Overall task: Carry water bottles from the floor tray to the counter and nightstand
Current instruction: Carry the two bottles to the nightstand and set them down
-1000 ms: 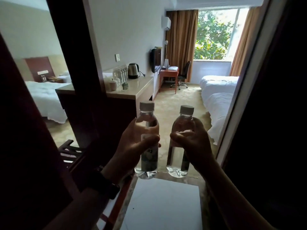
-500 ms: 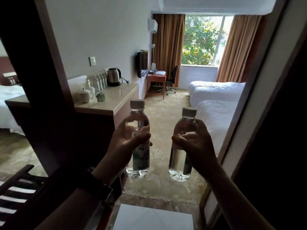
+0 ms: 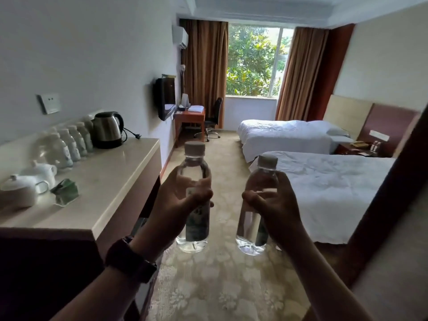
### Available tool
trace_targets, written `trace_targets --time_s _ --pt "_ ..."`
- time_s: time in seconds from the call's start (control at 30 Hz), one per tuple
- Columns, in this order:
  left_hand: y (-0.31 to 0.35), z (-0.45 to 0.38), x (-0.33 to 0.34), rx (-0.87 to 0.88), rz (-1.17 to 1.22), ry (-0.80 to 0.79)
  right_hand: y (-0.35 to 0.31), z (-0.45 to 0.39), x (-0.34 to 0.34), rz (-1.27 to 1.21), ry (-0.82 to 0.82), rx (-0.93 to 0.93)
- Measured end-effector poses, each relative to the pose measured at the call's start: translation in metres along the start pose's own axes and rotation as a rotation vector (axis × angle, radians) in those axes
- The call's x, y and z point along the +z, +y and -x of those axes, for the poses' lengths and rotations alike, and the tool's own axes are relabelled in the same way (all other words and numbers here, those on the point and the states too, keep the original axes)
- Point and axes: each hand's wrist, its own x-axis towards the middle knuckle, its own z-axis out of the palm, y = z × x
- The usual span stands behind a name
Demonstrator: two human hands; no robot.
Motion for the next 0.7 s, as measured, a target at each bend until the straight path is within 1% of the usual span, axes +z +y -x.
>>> trace_targets --time_s 0.1,0.2,0.3,0.5,0.7 --pt "-0.043 -0.078 0.011 -0.018 0.022 -0.025 0.045 -0.071 0.008 -0.009 0.018 0.005" --pt "-0.093 -0.156 0.024 -0.002 0.008 -0.050 0.094 -0.146 0.012 -0.011 -0.003 -0.028" --pt "-0.135 -0.237 0.038 0.005 -0.007 -0.046 0.142 -0.228 0.016 -0.055 0.005 -0.042" --pt "-0.187 -0.393 0.047 0.004 -0.024 -0.034 0.206 -0.393 0.033 -0.054 -0.046 -0.038" --pt "-0.251 -0.540 0.033 0.008 -0.035 0.006 0.271 -0.537 0.069 -0.010 -0.029 -0.031"
